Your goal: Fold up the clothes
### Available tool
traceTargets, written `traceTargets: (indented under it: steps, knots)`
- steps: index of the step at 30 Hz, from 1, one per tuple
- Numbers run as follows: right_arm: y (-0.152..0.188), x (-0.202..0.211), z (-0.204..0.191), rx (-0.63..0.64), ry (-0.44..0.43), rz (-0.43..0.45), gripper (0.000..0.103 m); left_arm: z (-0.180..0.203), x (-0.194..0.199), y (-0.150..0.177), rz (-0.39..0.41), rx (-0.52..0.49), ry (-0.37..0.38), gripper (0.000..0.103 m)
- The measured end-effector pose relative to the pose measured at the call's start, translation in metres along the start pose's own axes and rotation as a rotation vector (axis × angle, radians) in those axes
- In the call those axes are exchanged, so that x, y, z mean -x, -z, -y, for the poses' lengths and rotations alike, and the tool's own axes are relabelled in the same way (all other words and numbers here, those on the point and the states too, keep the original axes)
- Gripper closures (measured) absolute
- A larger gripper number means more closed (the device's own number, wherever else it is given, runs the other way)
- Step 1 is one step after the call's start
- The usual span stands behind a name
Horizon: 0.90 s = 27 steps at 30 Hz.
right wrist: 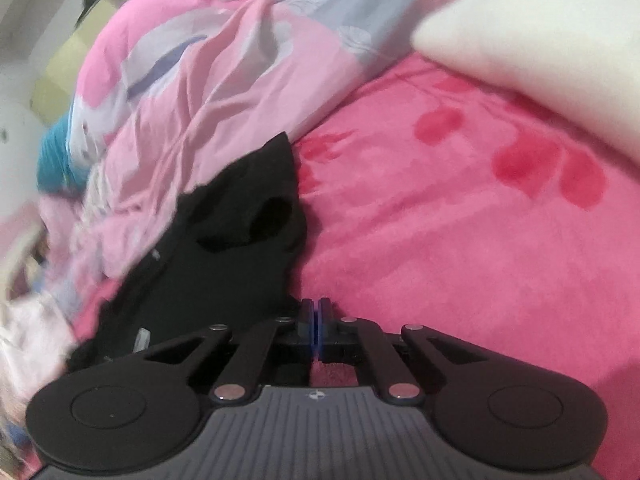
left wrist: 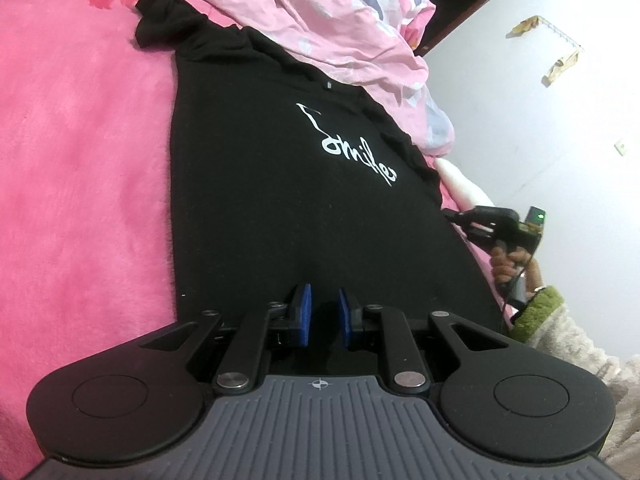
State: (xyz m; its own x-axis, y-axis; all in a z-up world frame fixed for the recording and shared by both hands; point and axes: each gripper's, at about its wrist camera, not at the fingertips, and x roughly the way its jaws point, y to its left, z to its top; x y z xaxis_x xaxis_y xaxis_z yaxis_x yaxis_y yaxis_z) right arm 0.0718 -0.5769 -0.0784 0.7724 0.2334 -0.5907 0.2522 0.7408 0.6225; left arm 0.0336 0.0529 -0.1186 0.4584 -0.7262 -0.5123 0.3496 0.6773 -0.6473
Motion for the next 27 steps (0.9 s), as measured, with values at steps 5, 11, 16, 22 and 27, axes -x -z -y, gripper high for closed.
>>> traceTargets:
  steps: [5,11,16,22,27]
  knots:
    - [0.011,0.046,0.015,-0.050,-0.050,-0.026,0.079,0.001,0.000,0.000,-0.004,-0.007,-0.006,0.086]
    - [0.051,0.079,0.014,0.007,-0.048,-0.087,0.079,0.002,-0.001,-0.001,-0.010,-0.008,-0.014,0.086]
    - [0.069,0.089,0.008,0.042,-0.073,-0.091,0.081,0.006,-0.002,-0.001,-0.014,-0.020,-0.032,0.086]
    - [0.085,0.093,-0.004,0.143,0.022,-0.045,0.103,0.008,-0.002,0.001,-0.011,-0.035,-0.047,0.086]
    - [0.086,0.092,0.020,0.049,-0.034,-0.008,0.103,0.009,-0.002,0.002,-0.009,-0.048,-0.054,0.086]
